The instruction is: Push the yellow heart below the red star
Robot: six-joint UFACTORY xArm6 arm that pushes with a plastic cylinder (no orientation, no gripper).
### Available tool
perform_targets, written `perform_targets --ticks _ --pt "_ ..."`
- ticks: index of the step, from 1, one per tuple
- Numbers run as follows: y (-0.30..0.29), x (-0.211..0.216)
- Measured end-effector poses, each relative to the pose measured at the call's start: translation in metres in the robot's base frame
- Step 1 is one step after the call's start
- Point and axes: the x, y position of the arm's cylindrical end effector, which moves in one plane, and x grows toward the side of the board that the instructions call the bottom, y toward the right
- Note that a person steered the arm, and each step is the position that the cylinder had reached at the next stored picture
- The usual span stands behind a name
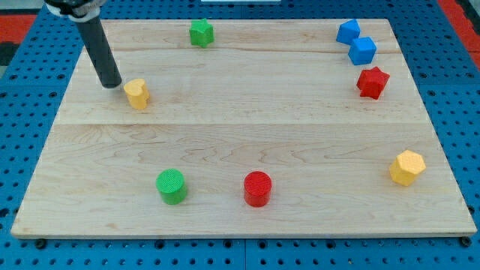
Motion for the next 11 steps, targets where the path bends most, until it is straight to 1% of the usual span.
perform_targets --ticks 1,2,3,4,5,6,7,8,9,10,11 --pt "0.051 0.004" --pt "0.081 0.023" --pt "0.125 0.030" --pt "0.178 0.052" --pt "0.178 0.081" --pt "0.172 0.101" --pt "0.220 0.117" --pt "0.257 0.095" --pt "0.279 0.119" --pt "0.273 0.147" --pt "0.282 0.175"
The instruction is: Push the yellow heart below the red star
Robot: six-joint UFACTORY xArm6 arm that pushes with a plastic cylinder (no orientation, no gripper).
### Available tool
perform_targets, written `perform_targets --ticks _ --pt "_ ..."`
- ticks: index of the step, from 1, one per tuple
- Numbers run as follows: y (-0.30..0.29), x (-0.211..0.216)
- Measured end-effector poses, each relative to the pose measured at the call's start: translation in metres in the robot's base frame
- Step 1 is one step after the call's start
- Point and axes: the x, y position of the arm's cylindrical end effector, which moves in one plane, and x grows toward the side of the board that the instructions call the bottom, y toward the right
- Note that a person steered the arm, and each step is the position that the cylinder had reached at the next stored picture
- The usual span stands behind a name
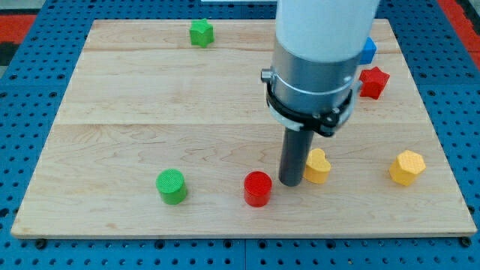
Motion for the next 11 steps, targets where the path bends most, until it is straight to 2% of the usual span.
perform_targets --ticks 1,2,3,4,5,8,9,10,11 --pt "0.032 -0.025" --pt "0.046 -0.070" --pt "0.075 -0.073" --pt "0.076 -0.034" --pt "0.093 -0.027" --pt "0.112 -0.074" --pt "0.126 -0.077" --pt "0.123 -0.061" --pt "0.087 -0.066"
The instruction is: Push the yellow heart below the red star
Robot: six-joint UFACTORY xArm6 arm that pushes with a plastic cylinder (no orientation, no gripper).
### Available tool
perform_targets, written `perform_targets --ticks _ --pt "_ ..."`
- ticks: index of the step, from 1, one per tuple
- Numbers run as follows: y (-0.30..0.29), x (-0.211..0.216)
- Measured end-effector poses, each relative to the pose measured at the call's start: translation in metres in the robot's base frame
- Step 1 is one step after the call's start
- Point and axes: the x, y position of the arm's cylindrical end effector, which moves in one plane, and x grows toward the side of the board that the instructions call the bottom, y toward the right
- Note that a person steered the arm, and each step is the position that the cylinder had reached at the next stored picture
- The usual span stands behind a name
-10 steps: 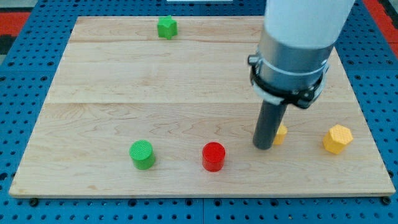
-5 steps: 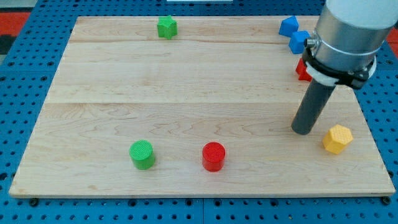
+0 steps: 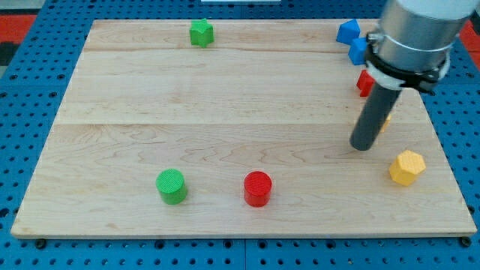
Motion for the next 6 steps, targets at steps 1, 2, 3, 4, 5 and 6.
perform_targets --ticks 1,2,3,4,5,6 --pt "-0.014 -0.021" --pt "-0.013 -0.033" --pt "0.017 -0.042" --pt "0.029 -0.041" --pt "-0.005 -0.043" --pt "-0.079 -0.026"
